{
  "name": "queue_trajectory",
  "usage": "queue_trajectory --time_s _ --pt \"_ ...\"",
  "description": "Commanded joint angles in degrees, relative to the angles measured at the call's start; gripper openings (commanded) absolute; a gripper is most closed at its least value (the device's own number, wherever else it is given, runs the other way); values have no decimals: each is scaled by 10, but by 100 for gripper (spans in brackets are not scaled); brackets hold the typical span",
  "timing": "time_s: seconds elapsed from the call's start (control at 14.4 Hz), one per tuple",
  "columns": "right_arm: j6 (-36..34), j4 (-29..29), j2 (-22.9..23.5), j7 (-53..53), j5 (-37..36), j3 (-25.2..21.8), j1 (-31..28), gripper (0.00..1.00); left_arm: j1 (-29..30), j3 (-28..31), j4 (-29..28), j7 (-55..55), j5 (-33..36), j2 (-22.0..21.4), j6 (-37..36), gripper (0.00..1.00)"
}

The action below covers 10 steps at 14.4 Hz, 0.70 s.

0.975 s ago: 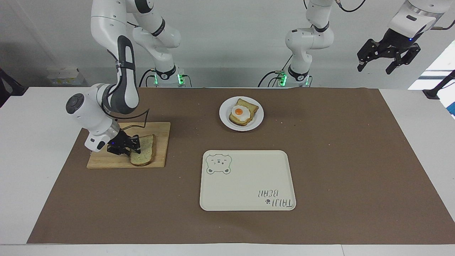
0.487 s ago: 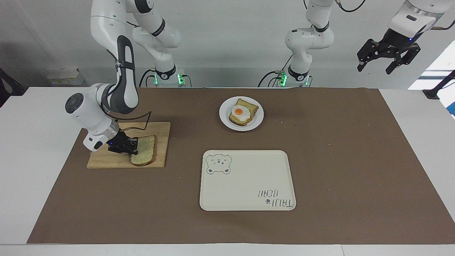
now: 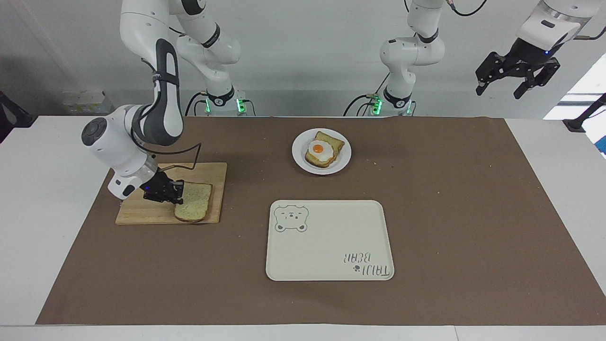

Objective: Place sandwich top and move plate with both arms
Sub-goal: 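Grasp the green-speckled bread slice with the right gripper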

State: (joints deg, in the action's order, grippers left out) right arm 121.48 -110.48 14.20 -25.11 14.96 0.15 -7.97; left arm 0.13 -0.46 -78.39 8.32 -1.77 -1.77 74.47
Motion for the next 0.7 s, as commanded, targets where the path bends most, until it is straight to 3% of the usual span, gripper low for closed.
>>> queue_trajectory --time_s 0.0,0.35,0.63 --pt "-44 -1 -34 20 9 4 -4 0 5 -2 -19 -2 -2 -16 0 100" --pt "-106 -1 -57 28 34 6 -1 0 5 -2 -18 -2 -2 -16 0 100" --pt "-100 -4 -59 76 34 6 44 0 4 -2 -19 -2 -2 -16 0 100"
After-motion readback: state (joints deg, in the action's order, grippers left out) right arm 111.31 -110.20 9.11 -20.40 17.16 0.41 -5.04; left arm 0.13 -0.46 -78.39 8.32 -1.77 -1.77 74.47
